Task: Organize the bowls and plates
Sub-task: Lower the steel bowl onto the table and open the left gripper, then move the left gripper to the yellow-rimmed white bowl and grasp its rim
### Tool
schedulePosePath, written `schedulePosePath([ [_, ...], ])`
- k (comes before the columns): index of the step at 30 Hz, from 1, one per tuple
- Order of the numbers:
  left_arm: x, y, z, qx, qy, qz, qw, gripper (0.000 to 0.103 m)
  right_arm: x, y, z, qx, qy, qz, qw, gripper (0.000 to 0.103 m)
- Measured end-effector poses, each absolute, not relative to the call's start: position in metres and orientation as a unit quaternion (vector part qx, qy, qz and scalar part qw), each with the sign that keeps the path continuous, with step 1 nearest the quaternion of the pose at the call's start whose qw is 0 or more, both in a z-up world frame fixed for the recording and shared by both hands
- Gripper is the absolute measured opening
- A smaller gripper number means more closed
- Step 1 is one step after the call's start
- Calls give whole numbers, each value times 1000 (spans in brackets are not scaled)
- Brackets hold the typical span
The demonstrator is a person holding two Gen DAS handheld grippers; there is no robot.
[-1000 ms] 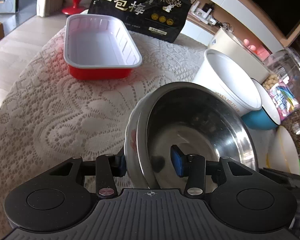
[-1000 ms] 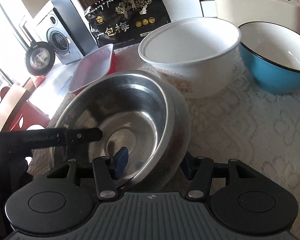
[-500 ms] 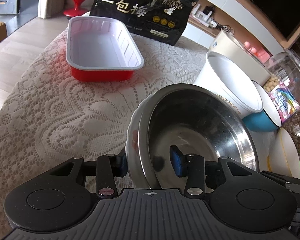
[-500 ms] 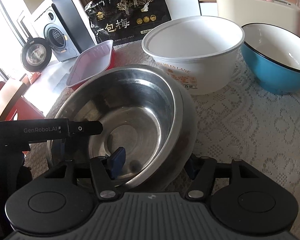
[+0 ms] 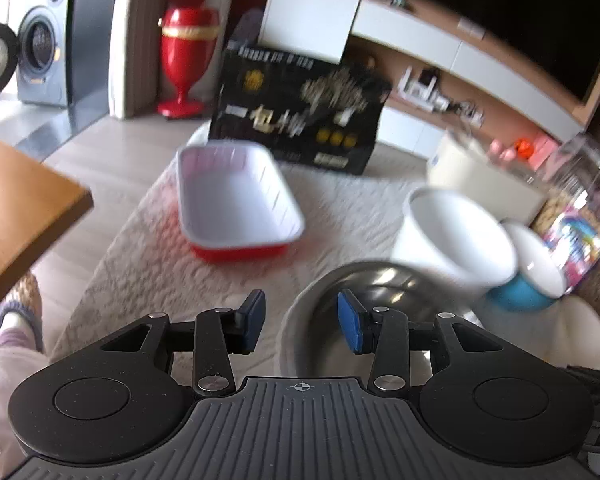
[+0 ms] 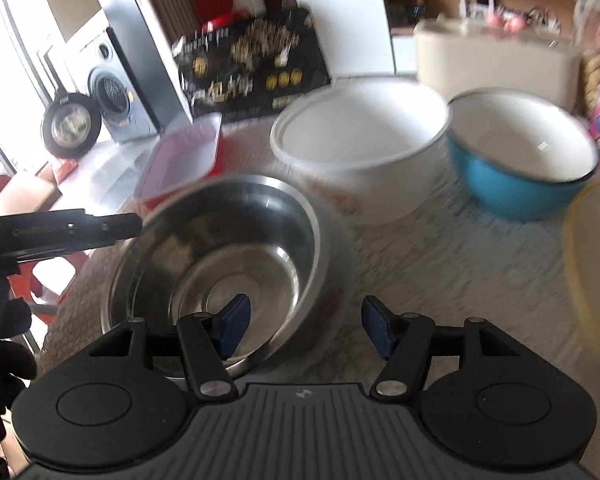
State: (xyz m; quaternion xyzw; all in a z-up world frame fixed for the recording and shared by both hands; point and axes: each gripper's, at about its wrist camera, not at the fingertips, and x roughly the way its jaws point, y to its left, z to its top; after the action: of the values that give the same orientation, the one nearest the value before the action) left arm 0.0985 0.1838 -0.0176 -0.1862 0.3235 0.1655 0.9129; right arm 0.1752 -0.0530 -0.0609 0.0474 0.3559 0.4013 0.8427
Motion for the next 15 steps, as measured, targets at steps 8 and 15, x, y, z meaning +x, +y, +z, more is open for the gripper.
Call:
schedulePosePath([
  [8,118,120,16,-203,314,66,925,43,159,-125,-26,44,260,381,886,63],
  [15,170,36,-3,-215,359,-39,907,38,176,-212,-24,41,233,278,931,63],
])
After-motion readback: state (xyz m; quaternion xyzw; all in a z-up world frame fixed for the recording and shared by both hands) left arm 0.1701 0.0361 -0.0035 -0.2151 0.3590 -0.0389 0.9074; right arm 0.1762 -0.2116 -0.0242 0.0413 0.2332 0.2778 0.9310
